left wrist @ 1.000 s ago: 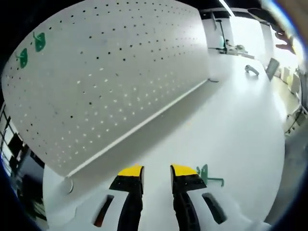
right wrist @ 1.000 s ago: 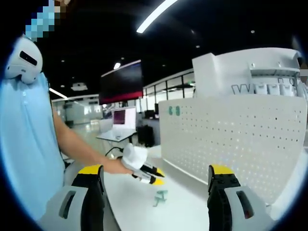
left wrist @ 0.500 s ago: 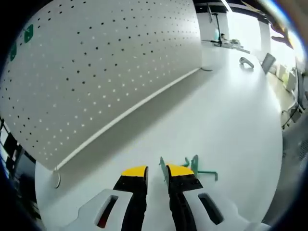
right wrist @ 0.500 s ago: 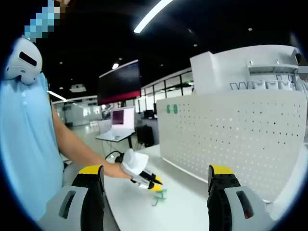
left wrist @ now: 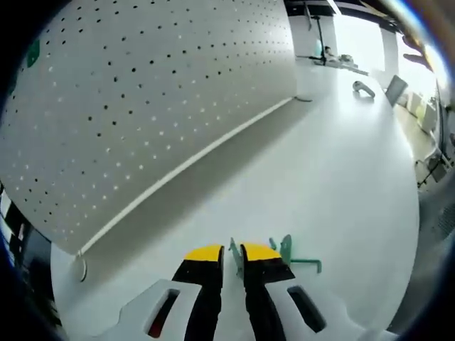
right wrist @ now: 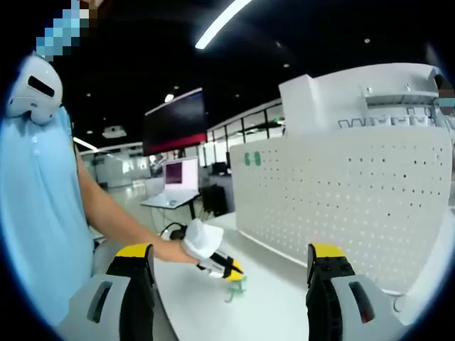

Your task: Insert the hook assembly into the mounting plate slot until the hook locks in place.

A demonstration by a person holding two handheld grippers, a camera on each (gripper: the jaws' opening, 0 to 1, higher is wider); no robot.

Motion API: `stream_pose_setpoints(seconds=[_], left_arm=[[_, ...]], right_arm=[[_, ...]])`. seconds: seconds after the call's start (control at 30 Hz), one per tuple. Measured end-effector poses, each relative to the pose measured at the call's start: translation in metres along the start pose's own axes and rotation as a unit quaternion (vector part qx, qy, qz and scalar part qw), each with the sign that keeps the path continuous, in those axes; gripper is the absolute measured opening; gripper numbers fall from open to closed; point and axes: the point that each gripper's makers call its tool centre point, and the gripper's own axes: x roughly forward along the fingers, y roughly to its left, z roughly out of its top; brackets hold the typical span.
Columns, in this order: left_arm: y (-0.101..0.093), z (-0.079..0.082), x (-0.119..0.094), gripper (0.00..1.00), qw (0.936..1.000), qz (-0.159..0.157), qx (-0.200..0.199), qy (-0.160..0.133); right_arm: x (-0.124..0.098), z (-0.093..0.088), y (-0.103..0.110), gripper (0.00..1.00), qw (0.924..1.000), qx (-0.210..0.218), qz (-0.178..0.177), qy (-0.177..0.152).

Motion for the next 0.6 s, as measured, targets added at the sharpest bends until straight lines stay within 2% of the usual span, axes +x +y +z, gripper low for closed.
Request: stream_pose_setpoints(seconds=[0.6], left_arm=[[-0.0027,-0.0046,0.0061,0.03,0.9997,-0.003,0.008,0.023]], right_arm=[[-0.0044,-0.0010,-0.0045,0.90,1.0000,0.002,-0.007,-0.001]])
